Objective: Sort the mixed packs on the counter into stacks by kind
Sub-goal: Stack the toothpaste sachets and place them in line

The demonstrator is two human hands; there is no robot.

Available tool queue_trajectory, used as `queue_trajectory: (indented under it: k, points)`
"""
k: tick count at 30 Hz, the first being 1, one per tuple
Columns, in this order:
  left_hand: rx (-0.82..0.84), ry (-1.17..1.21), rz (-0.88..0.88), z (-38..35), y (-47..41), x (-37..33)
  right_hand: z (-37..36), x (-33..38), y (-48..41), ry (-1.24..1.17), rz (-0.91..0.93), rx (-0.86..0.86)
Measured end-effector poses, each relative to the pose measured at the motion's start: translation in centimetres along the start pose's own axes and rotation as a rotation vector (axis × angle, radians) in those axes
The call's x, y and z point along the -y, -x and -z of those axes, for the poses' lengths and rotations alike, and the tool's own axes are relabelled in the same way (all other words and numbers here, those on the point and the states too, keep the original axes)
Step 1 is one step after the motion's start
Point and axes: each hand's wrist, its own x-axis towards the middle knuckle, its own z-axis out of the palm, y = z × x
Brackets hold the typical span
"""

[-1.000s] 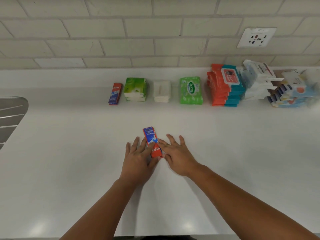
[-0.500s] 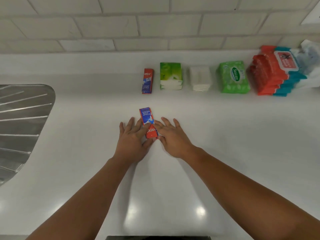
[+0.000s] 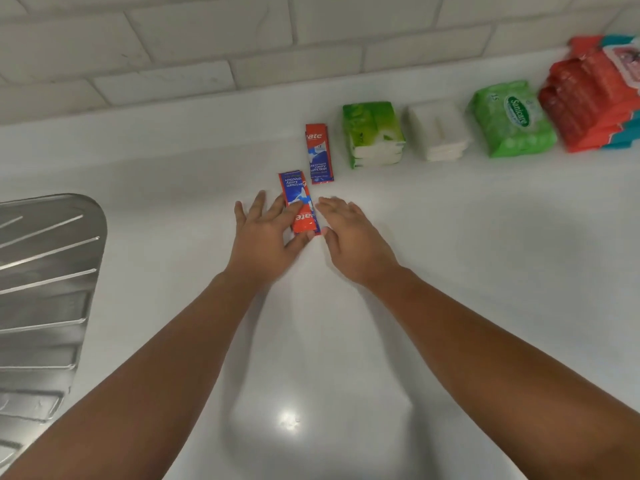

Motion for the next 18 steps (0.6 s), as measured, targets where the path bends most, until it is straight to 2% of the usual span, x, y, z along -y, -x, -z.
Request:
queue_trajectory:
  k: [3,5,18]
  points:
    - [-0.007,0.004,-0.024,0.0,-1.9,1.0,0.1,-0.3,-1.7,-0.013,-0.090,-0.191]
    - [0.004,0.002,-0.025,-0.1,-3.0,1.5,0.1,-0.6,-3.0,0.000,-0.124,-0.222]
    - [0.100,-0.001,-0.049,-0.5,-8.0,3.3,-0.5,-1.3,-6.3,0.123,-0.164,-0.057]
